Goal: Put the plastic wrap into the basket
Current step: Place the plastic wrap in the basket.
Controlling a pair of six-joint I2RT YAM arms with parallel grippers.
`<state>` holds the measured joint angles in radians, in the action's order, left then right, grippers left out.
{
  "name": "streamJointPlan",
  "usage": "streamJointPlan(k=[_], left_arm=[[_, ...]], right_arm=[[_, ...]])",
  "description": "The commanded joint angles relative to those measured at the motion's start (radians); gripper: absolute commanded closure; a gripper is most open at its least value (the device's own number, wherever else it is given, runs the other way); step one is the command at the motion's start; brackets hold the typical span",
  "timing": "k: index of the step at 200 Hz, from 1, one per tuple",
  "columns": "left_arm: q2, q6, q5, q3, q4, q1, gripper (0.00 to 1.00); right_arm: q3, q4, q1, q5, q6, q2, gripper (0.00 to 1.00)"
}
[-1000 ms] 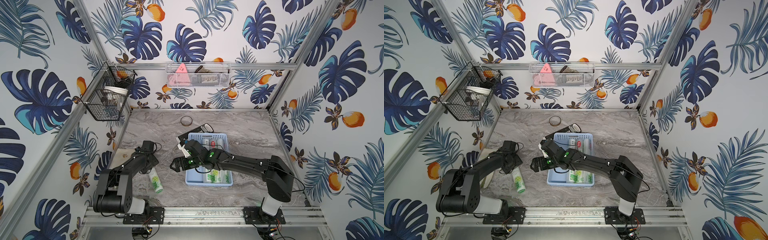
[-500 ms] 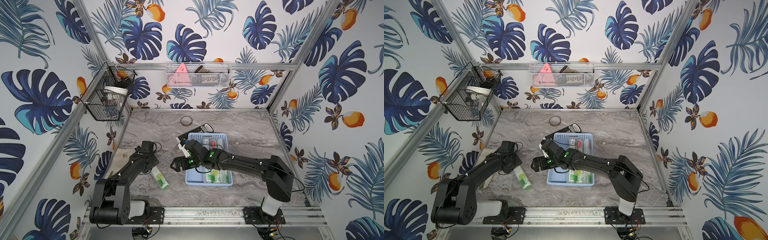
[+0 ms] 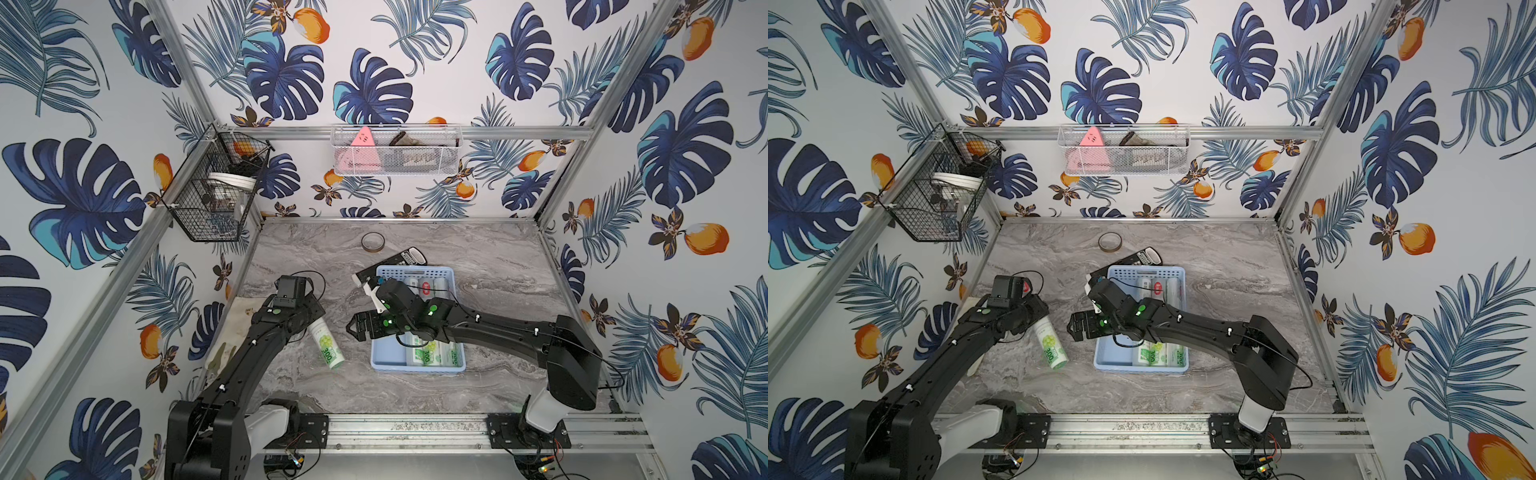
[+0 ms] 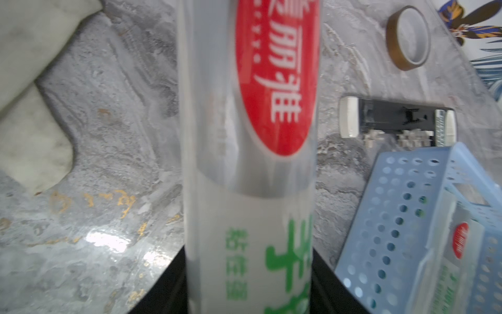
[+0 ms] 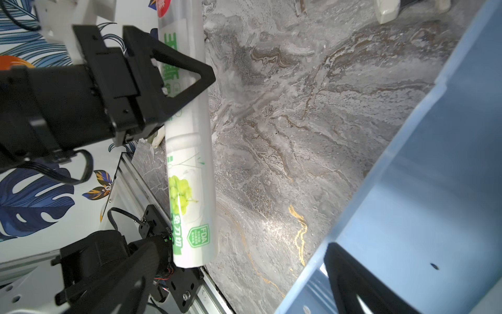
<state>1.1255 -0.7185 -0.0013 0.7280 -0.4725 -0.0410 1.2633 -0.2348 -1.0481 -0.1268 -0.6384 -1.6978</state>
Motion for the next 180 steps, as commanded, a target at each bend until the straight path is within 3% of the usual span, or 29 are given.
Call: streamJointPlan(k=[1, 101, 180], left_arm=[[-0.019, 0.020, 0.065, 0.029, 0.016, -0.020, 0.62], [0.024, -0.004, 0.118, 0.167, 0.076, -0.243, 0.65], [0.296, 0.050, 0.052, 0.368, 0.142, -0.504, 0.68]], right_arm=[[-0.014, 0.008, -0.001, 0.033, -0.011, 0.021, 0.00], [-0.180, 0.065, 0.003, 0.227, -0.054, 0.235, 0.00], [-0.330, 0.066, 0.037, 0.382, -0.133, 0.430, 0.00]])
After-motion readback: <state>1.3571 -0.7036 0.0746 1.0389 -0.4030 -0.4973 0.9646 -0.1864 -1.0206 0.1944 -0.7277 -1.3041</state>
